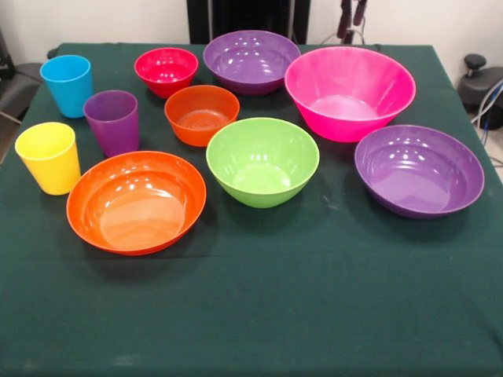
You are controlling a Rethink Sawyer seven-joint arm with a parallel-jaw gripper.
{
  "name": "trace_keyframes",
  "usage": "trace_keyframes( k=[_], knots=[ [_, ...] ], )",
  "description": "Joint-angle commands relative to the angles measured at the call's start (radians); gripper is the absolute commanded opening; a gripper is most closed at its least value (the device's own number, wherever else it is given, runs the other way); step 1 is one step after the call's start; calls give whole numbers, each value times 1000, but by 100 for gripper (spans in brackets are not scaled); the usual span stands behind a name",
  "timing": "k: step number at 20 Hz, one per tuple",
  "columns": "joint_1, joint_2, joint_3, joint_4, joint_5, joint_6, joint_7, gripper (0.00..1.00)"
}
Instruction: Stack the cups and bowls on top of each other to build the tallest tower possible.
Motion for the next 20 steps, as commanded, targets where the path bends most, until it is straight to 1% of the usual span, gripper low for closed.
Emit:
trace_keyframes(
  k=[1,5,9,11,14,16,20],
  knots=[
    [3,3,-33,1,-35,-55,127,100],
    [-2,-28,-33,38,-10,-54,128,100],
    [3,-15,-36,33,-2,-56,136,100],
    [2,7,-40,19,-12,-63,134,100],
    [-23,85,-53,-26,-32,-91,129,100],
    [-27,132,-66,-61,-44,-104,127,100],
    [-50,179,-65,-100,-27,-83,104,100]
  ],
)
